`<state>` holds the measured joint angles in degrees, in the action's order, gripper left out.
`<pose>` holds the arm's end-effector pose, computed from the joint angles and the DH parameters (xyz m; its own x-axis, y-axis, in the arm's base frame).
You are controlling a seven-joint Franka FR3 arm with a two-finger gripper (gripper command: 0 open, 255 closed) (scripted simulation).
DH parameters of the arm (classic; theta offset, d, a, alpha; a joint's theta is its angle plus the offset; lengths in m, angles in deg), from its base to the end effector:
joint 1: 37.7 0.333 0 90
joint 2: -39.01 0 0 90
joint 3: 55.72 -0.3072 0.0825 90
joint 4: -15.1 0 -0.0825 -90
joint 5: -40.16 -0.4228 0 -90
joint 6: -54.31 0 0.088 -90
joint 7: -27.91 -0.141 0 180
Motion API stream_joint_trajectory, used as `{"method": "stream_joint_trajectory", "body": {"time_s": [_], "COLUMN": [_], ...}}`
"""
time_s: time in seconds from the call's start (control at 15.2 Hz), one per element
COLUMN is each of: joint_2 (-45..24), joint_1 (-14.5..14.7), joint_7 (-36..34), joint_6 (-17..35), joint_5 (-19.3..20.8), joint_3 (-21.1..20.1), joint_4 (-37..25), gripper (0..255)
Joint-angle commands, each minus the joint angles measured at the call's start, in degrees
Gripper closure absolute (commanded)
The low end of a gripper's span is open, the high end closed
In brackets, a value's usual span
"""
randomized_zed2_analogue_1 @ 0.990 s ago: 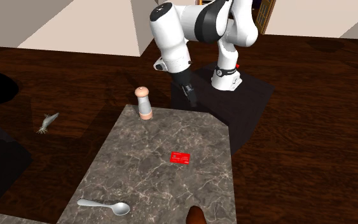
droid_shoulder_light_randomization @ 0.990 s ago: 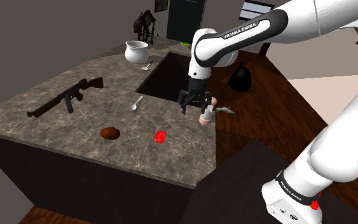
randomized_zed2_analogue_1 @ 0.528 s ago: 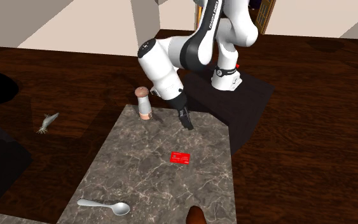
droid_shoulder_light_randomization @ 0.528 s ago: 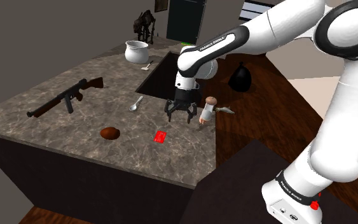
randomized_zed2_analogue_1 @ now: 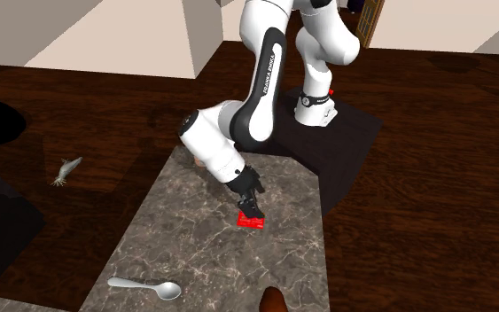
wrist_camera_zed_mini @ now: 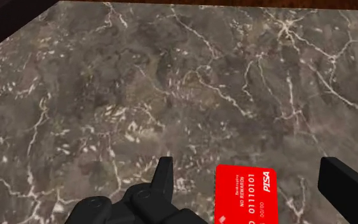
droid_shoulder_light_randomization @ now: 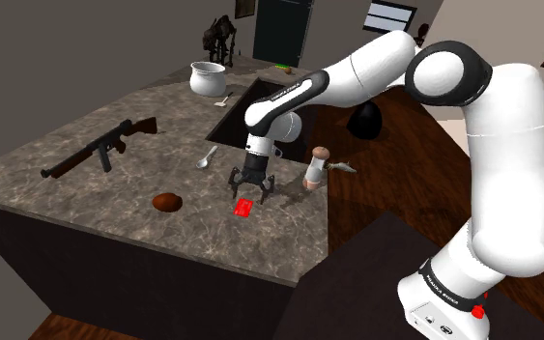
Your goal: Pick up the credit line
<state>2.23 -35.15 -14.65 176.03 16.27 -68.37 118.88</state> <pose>0.5991 0.1964 0.1109 0.6107 -0.5924 -0.5255 -0.7097 -0.7038 -0.0314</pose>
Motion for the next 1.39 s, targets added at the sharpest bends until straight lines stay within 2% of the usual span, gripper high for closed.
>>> {"method": "stream_joint_trajectory", "body": {"time_s": [0.0,0.66,0.73,1.32], "joint_2": [-4.4,-9.7,-9.7,-9.7], "joint_1": [0.2,0.6,0.6,0.6], "joint_7": [-1.6,-0.4,-0.4,-0.4], "joint_6": [0.5,3.4,3.4,3.3], "joint_5": [-1.8,-1.9,-1.9,-2.0], "joint_3": [-0.3,-0.1,-0.1,-0.1], "joint_4": [-3.5,-5.6,-5.6,-5.6], "gripper": [0,0,255,255]}}
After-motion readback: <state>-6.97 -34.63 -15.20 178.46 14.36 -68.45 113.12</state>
